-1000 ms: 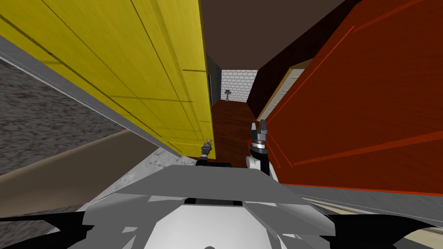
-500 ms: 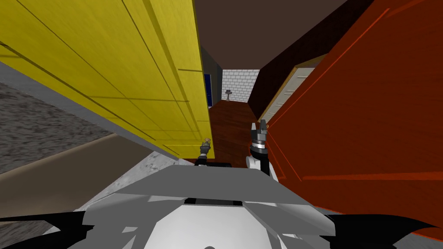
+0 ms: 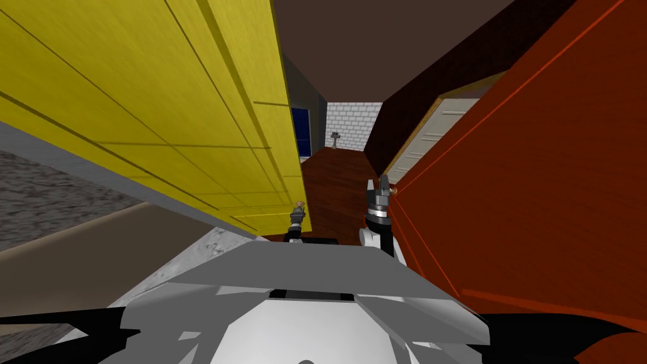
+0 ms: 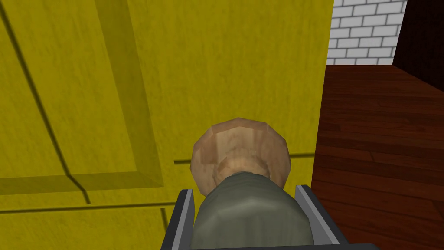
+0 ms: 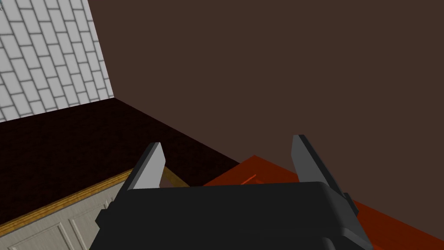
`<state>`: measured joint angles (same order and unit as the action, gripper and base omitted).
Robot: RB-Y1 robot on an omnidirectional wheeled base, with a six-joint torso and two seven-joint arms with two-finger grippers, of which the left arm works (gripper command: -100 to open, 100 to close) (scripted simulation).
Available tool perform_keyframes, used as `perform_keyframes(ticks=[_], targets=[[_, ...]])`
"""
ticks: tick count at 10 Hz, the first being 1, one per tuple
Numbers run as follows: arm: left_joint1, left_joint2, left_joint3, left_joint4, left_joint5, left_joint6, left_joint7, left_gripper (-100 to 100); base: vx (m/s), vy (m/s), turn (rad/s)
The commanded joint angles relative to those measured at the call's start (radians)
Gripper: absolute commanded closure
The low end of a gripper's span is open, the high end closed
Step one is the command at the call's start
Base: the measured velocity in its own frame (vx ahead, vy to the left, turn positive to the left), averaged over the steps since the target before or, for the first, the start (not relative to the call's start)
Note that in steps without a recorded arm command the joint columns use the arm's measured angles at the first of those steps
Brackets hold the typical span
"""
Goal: Push the door open
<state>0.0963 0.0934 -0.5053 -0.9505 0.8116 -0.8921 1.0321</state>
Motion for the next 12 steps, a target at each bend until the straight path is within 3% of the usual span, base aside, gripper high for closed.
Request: perform_keyframes(ticks=[1, 6, 7, 12], targets=[[-0.005, -0.001, 0.031, -0.004, 0.009, -0.008, -0.007, 100, 0.175, -0.068, 0.057], [-0.014, -0.024, 0.080, 0.014, 0.021, -0.015, -0.017, 100, 0.175, -0.065, 0.044], [-0.009, -0.023, 0.072, 0.017, 0.019, -0.012, -0.017, 100, 0.080, -0.017, 0.024], [-0.015, -0.012, 0.118, 0.024, 0.042, -0.025, -0.027, 100, 0.190, -0.019, 0.044]])
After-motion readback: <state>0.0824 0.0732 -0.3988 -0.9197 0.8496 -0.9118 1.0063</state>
